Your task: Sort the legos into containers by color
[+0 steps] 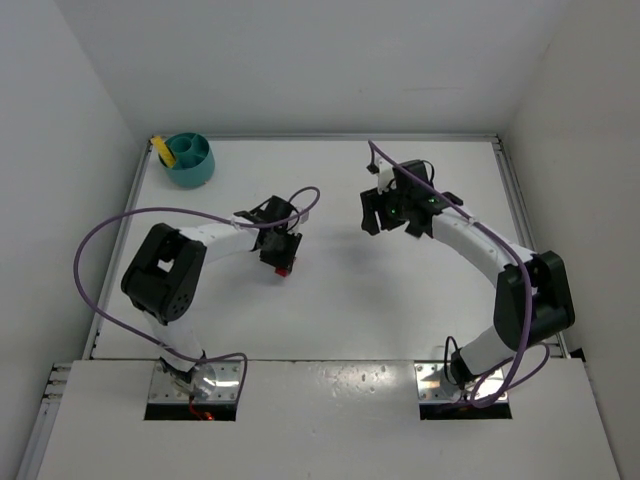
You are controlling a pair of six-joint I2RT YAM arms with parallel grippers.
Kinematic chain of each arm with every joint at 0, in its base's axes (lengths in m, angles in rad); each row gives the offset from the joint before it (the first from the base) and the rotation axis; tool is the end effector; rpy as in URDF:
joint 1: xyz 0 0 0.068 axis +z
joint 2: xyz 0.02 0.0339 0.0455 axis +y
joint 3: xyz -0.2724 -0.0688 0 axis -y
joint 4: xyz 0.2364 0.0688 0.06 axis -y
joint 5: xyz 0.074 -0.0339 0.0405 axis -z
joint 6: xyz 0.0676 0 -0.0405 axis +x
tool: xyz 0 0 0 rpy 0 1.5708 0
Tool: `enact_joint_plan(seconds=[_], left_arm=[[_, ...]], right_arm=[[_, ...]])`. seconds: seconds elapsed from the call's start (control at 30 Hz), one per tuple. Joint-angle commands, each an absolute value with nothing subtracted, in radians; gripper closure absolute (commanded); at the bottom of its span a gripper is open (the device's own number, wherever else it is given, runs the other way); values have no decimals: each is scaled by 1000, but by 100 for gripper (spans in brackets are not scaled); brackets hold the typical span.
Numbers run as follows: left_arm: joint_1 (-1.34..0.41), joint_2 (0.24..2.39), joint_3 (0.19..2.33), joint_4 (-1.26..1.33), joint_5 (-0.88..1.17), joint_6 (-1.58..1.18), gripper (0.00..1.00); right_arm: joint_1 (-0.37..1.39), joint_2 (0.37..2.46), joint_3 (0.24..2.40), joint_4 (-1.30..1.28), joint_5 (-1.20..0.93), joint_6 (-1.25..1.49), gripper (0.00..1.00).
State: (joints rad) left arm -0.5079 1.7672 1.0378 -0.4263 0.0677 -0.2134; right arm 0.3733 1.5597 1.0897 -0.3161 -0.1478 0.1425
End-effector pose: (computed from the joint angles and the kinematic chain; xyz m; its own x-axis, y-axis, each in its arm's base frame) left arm 0.3005 -0.1725 0.1384 -0.8892 0.2531 -0.3810 0.3282 0.9333 -0.1459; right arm 0.3264 0.1385 0.2326 -0.7172 -0.1300 -0.6846 -0.3594 0.9107 0.2035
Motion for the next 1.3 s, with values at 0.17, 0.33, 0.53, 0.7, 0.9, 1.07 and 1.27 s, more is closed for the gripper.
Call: enact_joint_plan(seconds=[0.17, 0.33, 0.53, 0.7, 0.9, 1.07, 1.27], left_arm=[[-430, 1789, 1083, -501, 331, -1, 83], [-350, 1681, 1074, -607, 836, 230, 78], [-360, 1531, 1074, -626, 937, 292, 82], [-416, 1317, 1014, -478, 806, 236, 85], [-502, 1233, 996, -446, 640, 222, 86], [-586, 1224, 974, -446, 519, 232, 88], [-632, 1242, 985, -446, 450, 241, 88]], right_arm=[[364, 1500, 1034, -290, -400, -24, 42], [353, 1525, 1074, -411, -713, -144, 42], [373, 1566, 1077, -347, -961, 27, 35], [373, 1716, 1157, -280, -1172, 262, 35], [373, 1761, 1085, 125, -1298, 747, 31], [373, 1790, 1085, 291, -1359, 907, 31], [382, 1752, 1042, 301, -1359, 907, 31]])
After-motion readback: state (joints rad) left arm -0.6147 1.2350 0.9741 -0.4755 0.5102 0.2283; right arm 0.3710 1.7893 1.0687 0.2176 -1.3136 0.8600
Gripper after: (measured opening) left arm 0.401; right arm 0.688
